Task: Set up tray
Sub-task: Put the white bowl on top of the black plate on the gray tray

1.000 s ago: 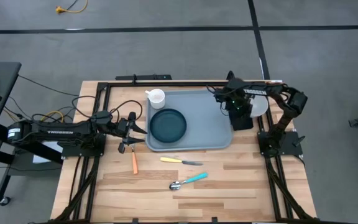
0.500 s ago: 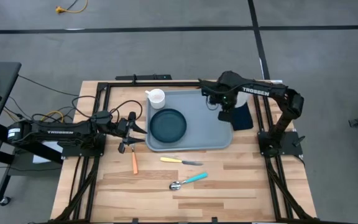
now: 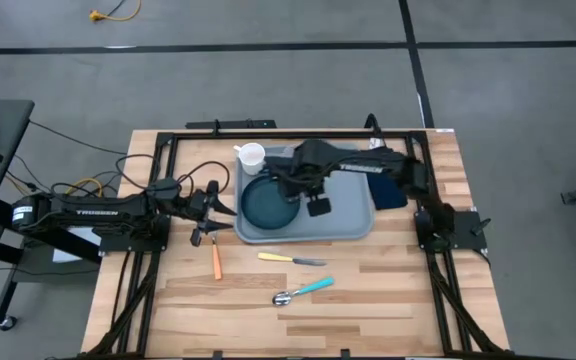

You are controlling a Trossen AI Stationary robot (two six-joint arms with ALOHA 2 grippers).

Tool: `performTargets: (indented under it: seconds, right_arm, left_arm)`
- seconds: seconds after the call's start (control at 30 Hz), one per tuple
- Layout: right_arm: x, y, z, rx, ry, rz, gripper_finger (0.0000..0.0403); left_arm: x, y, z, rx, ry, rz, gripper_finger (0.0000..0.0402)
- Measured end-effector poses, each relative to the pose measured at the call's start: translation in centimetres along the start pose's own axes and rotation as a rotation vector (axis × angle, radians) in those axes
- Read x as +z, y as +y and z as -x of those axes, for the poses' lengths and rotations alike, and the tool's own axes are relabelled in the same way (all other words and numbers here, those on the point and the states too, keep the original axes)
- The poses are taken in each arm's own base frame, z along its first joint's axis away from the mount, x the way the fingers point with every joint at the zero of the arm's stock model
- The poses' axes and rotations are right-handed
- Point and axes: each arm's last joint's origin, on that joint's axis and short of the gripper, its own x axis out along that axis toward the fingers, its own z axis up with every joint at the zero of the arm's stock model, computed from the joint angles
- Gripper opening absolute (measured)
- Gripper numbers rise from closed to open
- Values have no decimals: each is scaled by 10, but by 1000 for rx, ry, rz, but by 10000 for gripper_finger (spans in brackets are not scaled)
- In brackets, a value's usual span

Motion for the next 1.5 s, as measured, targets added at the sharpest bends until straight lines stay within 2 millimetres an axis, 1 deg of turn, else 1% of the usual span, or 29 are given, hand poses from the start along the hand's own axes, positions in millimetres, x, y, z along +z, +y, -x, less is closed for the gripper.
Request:
performTargets:
  seconds: [0.07, 0.17, 0.3, 0.47, 0.6, 0.67, 0.73, 0.8, 0.97, 1.13, 1.23, 1.5]
  right_arm:
    - [10, 3, 0, -21, -10, 29, 0]
    - [18, 11, 1, -63, -3, 63, 0]
    - [25, 26, 2, -105, 15, 155, 0]
    - [35, 48, 7, -123, -19, 235, 0]
    - [43, 62, 9, -143, -54, 295, 0]
    - [54, 69, 1, -153, -65, 348, 0]
    - [59, 73, -11, -143, -36, 386, 0]
    - [66, 74, -21, -145, -21, 414, 0]
    - [74, 65, -40, -124, 34, 409, 0]
    - [78, 62, -42, -128, 20, 455, 0]
    - [82, 62, -46, -131, 13, 473, 0]
    - [80, 61, -48, -122, 28, 467, 0]
  left_arm:
    - [-2, 0, 0, 0, 20, 14, 159]
    - [-2, 0, 0, 0, 23, 15, 159]
    - [-3, 0, 0, 0, 24, 20, 159]
    - [-3, 0, 0, 17, 28, 33, 159]
    - [-3, 2, 0, 54, 28, 42, 159]
    - [-3, 2, 0, 59, 30, 44, 159]
    - [-3, 2, 0, 58, 32, 49, 159]
    - [-4, 2, 0, 59, 34, 60, 159]
    - [-5, 1, 0, 57, 46, 66, 159]
    - [-5, 2, 0, 66, 48, 64, 159]
    - [-5, 2, 0, 73, 48, 64, 159]
    - [-5, 2, 0, 76, 48, 63, 159]
